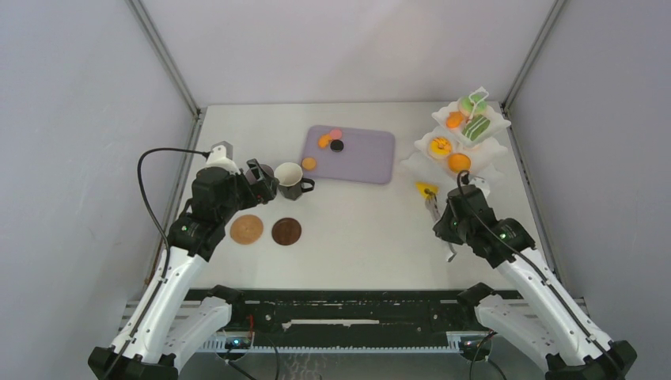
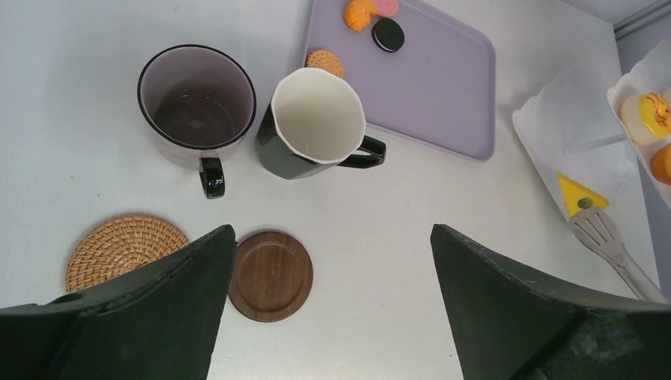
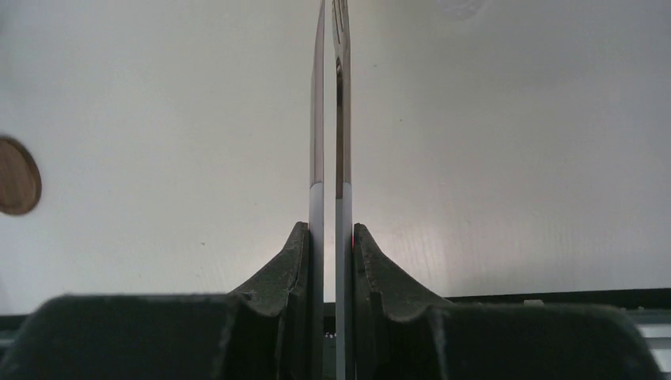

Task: Serve the afternoon tea

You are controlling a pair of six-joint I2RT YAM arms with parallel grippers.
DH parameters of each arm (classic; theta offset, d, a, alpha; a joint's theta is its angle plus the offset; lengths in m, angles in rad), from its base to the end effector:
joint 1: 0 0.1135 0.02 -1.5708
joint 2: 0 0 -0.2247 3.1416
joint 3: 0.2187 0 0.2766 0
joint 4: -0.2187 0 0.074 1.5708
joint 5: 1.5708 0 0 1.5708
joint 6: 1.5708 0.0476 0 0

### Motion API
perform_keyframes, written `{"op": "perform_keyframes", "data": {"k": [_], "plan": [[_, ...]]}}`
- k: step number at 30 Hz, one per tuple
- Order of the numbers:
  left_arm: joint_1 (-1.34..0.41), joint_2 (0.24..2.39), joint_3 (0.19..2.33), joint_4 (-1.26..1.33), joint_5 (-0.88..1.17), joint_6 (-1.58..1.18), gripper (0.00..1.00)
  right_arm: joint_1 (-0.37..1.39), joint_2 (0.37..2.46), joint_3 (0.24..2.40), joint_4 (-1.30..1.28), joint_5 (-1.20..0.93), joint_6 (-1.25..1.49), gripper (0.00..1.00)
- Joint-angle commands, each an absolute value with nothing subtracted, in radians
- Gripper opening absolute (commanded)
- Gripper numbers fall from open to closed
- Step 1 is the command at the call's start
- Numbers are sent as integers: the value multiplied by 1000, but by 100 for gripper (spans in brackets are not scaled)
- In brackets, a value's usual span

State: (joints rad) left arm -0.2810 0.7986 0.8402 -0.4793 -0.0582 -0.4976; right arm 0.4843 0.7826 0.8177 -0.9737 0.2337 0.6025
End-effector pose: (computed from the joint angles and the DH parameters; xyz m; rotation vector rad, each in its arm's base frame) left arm 0.2319 -0.0641 0.2942 -0.2574 2.0187 -0.4364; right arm 0.1817 0.0831 0.2443 0.2415 2.4692 0.1702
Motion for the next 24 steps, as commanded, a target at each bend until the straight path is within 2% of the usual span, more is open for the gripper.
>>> {"op": "perform_keyframes", "data": {"k": [1, 13, 24], "plan": [[-274, 783, 885, -433, -40, -502, 97, 392, 771, 842, -960, 235, 648, 0], [-274, 768, 883, -445, -60, -487, 97, 127, 758, 845, -930, 162, 560, 0], [-274, 796, 896, -459, 4, -462, 97, -229, 774, 771, -688, -155, 436, 0]]}}
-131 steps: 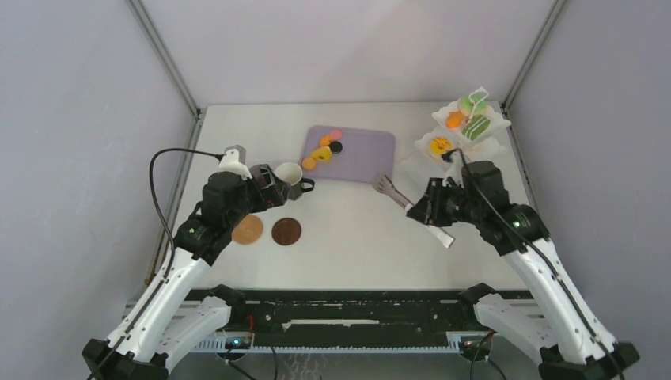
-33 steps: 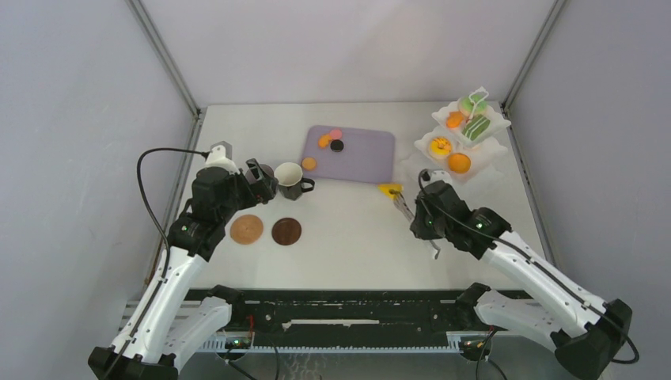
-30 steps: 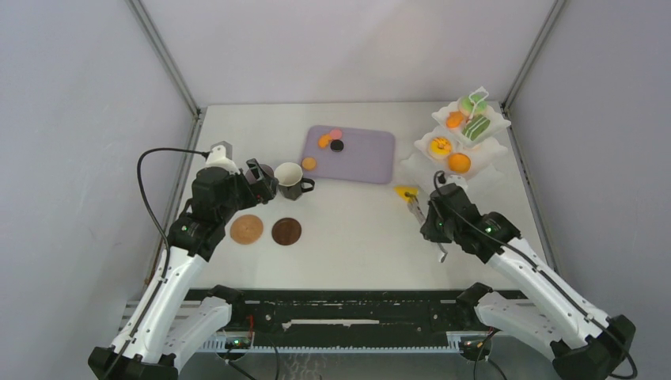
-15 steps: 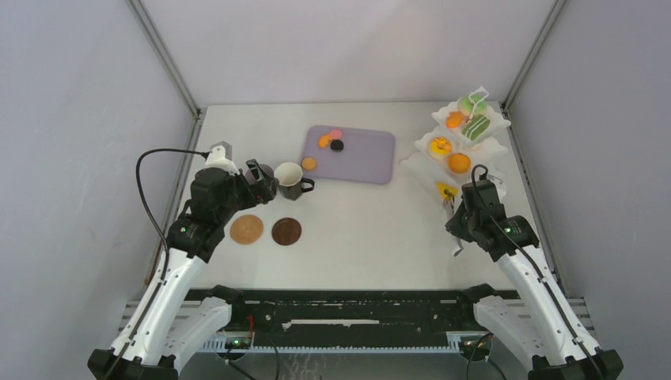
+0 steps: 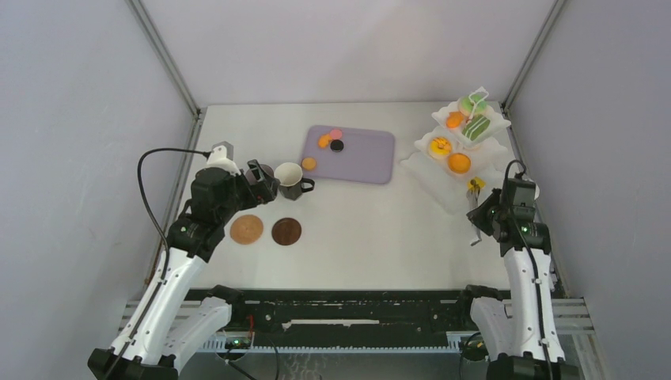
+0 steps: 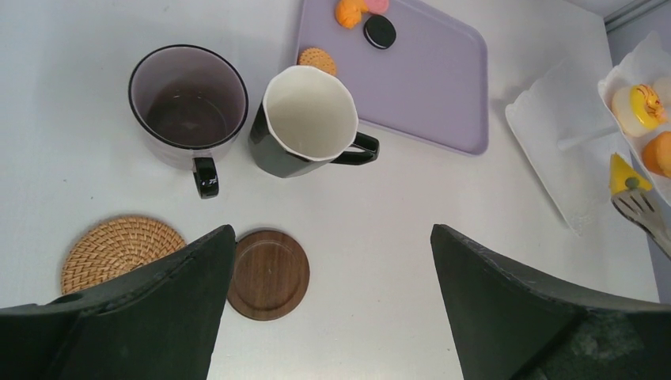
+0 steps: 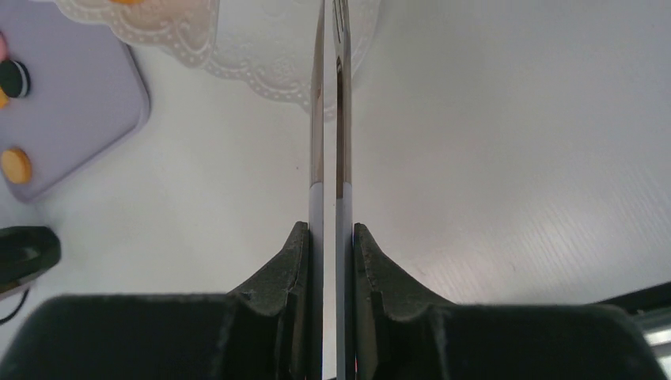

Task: Serve the afternoon tea

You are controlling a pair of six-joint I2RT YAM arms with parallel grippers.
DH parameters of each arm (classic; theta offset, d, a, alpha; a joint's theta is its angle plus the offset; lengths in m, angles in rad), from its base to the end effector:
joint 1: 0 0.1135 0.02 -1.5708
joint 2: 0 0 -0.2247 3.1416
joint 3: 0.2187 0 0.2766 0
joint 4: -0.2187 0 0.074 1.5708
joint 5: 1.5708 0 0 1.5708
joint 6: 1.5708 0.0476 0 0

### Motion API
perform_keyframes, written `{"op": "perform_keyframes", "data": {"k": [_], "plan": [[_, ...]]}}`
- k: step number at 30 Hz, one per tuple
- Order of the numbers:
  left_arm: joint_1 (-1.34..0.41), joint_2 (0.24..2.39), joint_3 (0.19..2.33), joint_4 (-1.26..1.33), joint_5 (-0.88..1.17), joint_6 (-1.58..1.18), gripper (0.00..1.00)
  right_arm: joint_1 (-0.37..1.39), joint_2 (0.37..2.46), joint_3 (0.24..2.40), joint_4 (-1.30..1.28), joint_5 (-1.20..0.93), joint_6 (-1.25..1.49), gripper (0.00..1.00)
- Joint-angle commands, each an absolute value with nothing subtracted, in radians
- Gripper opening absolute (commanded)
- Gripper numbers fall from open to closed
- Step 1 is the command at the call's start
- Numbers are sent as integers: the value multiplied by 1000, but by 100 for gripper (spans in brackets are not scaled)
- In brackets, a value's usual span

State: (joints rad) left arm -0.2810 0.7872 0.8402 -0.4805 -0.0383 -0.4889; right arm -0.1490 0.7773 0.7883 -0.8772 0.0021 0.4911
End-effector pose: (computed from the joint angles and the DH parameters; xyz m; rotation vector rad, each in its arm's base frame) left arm 0.2296 -0.0644 0.2965 -0.2352 2.0135 -0.4537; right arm 0.2056 -0.0310 0.2414 0.7694 2.3184 0.1503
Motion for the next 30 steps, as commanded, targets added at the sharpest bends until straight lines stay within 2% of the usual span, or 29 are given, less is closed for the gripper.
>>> {"op": "perform_keyframes", "data": {"k": [1, 9, 30], "plan": [[-273, 795, 898, -461, 7, -459, 97, -252, 786, 769, -674, -180, 433, 0], [-273, 788, 906, -477, -7, -431, 97, -320, 898, 758, -555, -230, 426, 0], [-265, 809, 900, -495, -67, -412, 97, -325, 1137, 690, -193, -333, 385, 0]]}}
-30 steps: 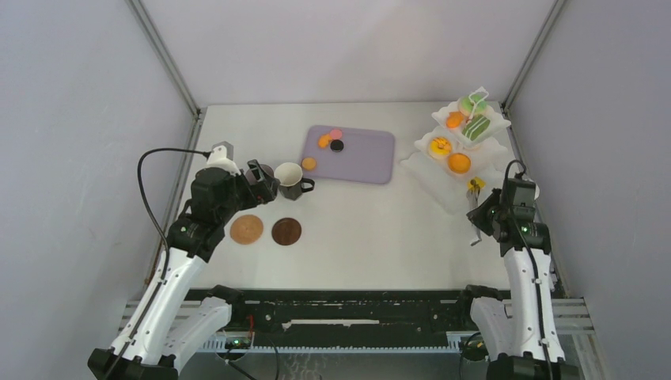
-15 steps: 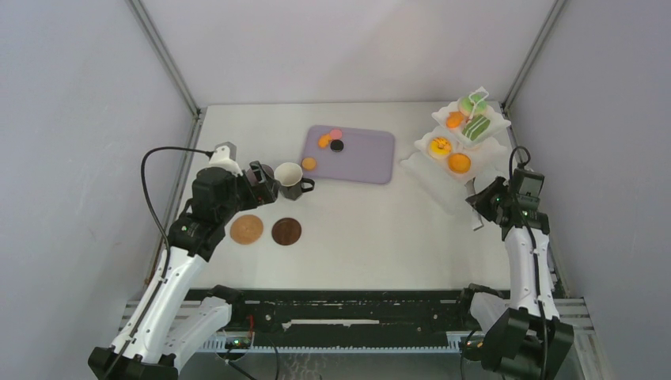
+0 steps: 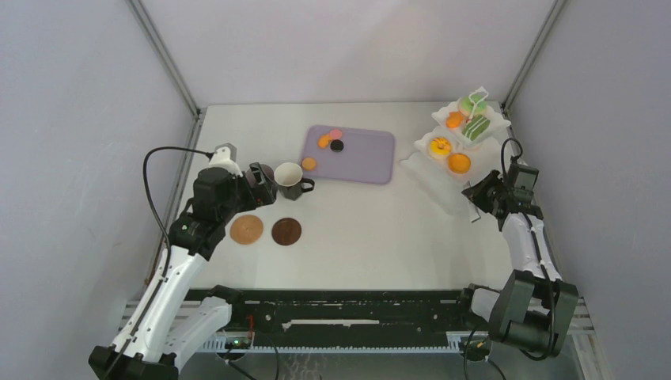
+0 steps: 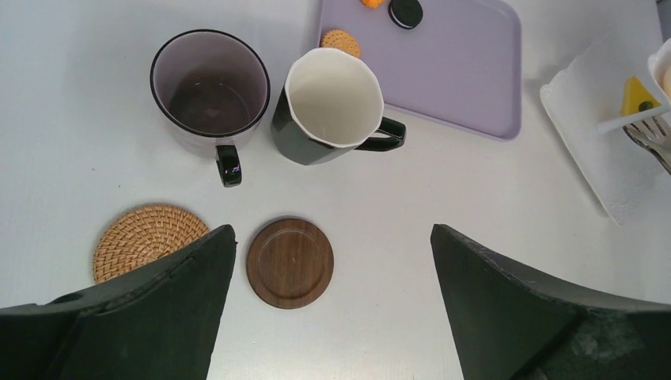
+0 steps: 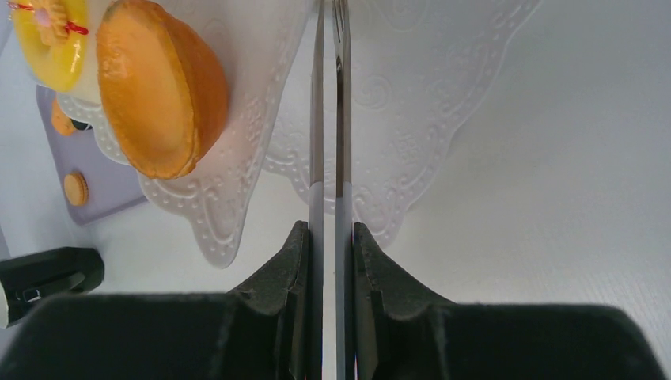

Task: Serve the afternoon tea

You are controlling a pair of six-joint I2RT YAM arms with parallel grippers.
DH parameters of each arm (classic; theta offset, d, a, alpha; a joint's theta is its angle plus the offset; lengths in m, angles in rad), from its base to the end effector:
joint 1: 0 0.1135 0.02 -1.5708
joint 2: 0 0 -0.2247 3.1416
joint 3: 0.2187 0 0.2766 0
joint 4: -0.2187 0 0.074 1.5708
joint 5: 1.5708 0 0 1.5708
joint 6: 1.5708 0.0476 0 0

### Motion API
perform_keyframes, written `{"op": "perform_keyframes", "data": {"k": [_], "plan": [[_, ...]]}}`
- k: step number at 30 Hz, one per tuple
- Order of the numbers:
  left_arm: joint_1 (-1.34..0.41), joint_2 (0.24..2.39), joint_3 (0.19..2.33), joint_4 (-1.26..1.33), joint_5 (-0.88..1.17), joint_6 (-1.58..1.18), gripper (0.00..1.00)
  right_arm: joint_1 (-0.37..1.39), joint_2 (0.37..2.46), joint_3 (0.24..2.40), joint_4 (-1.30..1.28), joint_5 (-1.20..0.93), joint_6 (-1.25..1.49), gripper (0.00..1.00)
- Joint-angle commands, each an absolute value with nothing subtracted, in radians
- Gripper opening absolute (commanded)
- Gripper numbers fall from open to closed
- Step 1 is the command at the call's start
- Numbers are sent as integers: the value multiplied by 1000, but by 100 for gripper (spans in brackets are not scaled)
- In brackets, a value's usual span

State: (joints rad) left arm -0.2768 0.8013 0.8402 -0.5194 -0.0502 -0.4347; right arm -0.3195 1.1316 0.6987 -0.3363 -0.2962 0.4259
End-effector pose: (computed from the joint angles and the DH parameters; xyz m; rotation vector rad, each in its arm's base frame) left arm 0.2305 -0.0630 0.2892 -0.1950 2.0642 -0.3891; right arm 0.2708 -0.0749 0.1749 0.7105 2.2213 0.3992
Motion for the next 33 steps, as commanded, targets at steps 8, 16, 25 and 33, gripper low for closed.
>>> {"op": "perform_keyframes", "data": {"k": [8, 16, 25, 33], "plan": [[-263, 838, 910, -481, -51, -416, 97, -325, 1168, 646, -92, -335, 381, 0], [-264, 844, 911, -480, -47, -417, 97, -325, 1212, 640, 2, -358, 401, 0], [-264, 845, 921, -485, -35, -418, 97, -325, 1206, 643, -30, -348, 409, 38], [-263, 824, 910, -486, -26, -428, 97, -324, 1163, 640, -53, -354, 412, 45]]}}
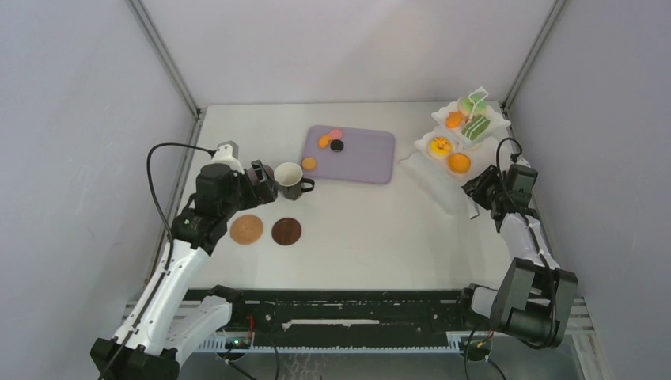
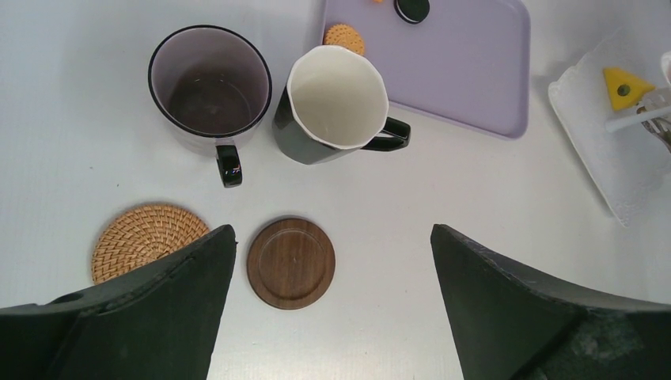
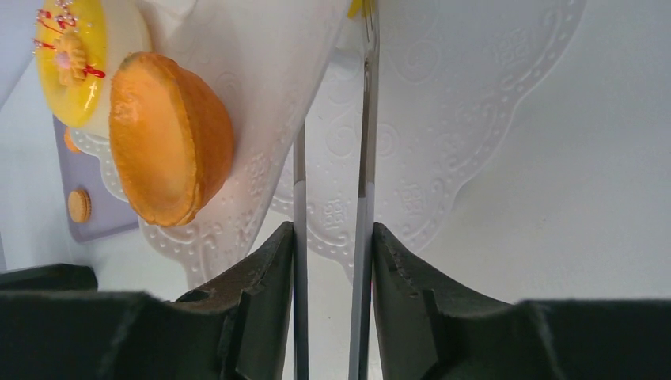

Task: Serve the afternoon tea

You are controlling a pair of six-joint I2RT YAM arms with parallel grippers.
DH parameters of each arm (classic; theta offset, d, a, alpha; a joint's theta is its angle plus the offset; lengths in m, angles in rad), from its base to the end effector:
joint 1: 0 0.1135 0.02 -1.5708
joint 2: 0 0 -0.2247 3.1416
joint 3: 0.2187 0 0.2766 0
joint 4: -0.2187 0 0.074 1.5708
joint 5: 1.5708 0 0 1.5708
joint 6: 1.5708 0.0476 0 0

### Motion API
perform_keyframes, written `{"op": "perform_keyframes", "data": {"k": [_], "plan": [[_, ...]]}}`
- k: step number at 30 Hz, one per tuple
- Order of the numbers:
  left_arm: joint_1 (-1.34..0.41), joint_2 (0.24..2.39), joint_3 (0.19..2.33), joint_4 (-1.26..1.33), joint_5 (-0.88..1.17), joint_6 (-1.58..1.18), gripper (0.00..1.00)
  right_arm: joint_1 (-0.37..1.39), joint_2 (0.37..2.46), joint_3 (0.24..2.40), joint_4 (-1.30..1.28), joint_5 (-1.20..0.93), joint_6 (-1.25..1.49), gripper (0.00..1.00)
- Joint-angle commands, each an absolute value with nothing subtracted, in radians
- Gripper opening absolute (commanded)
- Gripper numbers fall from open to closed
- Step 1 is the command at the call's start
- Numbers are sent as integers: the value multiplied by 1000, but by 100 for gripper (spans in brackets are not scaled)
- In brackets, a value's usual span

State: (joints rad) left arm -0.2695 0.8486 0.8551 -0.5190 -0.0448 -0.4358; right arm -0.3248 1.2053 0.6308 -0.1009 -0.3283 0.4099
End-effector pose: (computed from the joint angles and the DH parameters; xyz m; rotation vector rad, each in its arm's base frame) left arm 0.2387 -0.0637 0.2843 -0.2023 2.0957 -0.3809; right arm 0.2815 -0.0786 0.1526 0.6350 2.1436 0.4143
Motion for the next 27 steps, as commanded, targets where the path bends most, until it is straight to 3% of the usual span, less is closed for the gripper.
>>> {"op": "perform_keyframes", "data": {"k": [1, 11, 21, 27], "plan": [[-263, 822, 910, -487, -25, -428, 97, -324, 1156, 640, -60, -350, 413, 45], [-263, 792, 902, -497, -24, -428, 97, -328, 999, 625, -244, -284, 433, 42], [-263, 770, 888, -496, 4, -436, 97, -339, 747, 583, -527, -202, 526, 17], [-263, 762, 887, -499, 14, -437, 97, -314, 629, 601, -664, -342, 534, 11]]}}
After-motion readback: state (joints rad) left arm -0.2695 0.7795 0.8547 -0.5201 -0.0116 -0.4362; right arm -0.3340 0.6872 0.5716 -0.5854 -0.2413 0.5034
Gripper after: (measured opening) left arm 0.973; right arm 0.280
